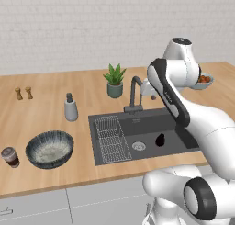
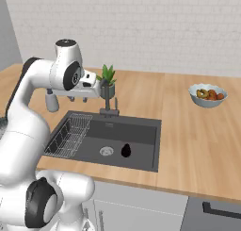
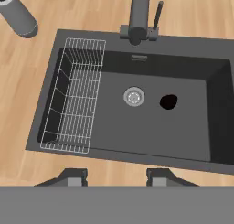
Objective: Pick the avocado from the sink and place it in the bowl. Then pick the bowl and place it in the microwave. Then close the microwave door and press the start button.
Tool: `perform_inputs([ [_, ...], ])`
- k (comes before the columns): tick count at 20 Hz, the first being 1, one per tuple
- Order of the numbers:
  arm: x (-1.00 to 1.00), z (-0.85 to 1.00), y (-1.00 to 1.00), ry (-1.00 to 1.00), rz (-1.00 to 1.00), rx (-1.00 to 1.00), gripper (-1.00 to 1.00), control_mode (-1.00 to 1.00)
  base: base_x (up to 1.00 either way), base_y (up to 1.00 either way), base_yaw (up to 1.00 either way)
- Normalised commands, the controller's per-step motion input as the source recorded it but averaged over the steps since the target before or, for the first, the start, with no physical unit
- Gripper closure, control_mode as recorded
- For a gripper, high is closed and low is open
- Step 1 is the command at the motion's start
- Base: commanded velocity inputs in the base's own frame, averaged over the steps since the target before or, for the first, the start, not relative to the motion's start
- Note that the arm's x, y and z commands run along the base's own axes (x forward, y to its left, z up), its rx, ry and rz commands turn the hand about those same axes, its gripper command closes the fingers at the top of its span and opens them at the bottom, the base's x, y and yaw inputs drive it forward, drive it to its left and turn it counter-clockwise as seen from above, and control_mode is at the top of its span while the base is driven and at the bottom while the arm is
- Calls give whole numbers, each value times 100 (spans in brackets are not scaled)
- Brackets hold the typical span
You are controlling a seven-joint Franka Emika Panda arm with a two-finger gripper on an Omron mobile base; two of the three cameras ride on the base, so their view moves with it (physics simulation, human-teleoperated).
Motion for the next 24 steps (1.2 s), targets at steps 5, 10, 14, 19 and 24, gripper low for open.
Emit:
perform_inputs([
  [5,-29,-31,-19,4,-4,0,-100,-100,0,0,0],
  [10,-27,-95,-89,21,-17,7,-100,-100,0,0,0],
  [14,28,-100,-99,32,-33,17,-100,-100,0,0,0],
  [19,54,-94,-87,25,-33,12,-100,-100,0,0,0],
  [24,64,-81,-31,17,-14,3,-100,-100,0,0,0],
])
